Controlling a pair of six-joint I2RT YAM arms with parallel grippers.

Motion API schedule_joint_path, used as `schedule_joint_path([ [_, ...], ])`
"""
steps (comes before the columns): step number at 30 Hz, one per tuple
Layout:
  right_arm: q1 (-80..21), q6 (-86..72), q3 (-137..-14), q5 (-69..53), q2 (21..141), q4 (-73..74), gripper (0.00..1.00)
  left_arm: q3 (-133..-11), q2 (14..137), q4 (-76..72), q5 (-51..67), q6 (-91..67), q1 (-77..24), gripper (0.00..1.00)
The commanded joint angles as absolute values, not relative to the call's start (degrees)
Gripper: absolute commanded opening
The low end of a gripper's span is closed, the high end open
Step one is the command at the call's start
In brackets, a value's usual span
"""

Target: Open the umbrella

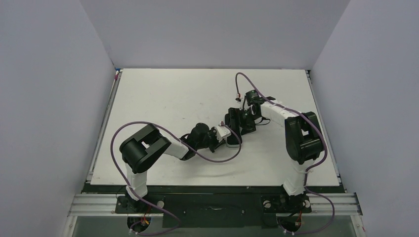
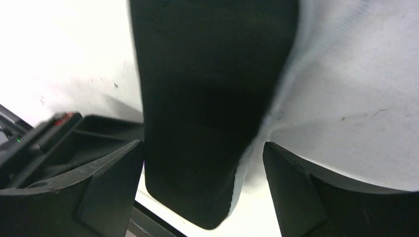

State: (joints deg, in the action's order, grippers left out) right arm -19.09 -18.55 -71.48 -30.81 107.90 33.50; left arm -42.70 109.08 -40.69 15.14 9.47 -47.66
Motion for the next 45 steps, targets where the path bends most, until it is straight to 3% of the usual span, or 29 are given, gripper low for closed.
schedule_joint_path([
  [1, -19.73, -10.33, -74.09, -32.52, 106.69, 43.0, 0.84, -43.93, 110.88, -36.54, 16.06, 12.93, -46.11, 0.0],
  [5, -19.84, -10.56, -72.65, -33.34, 107.98, 41.12, 0.82, -44.8, 111.25, -36.55, 16.93, 13.55, -46.01, 0.0],
  [10, -18.98, -16.4, -69.71, -33.02, 109.84, 34.38, 0.63, -44.82, 110.6, -35.68, 17.75, 13.61, -46.37, 0.0],
  [17, -18.57, -21.44, -67.39, -29.54, 110.2, 29.02, 0.48, -40.44, 106.3, -34.44, 20.19, 13.8, -48.19, 0.0],
  [28, -18.63, -25.64, -67.33, -24.05, 109.97, 27.24, 0.46, -37.4, 103.63, -32.9, 19.75, 11.26, -53.26, 0.0],
  [35, -19.38, -35.56, -63.97, -24.89, 108.24, 20.66, 0.45, -42.67, 107.9, -34.48, 13.65, 1.64, -55.67, 0.0],
  [45, -21.26, -52.31, -59.46, -23.6, 106.84, 12.22, 0.27, -47.88, 112.39, -36.31, 3.98, -3.39, -56.95, 0.0],
])
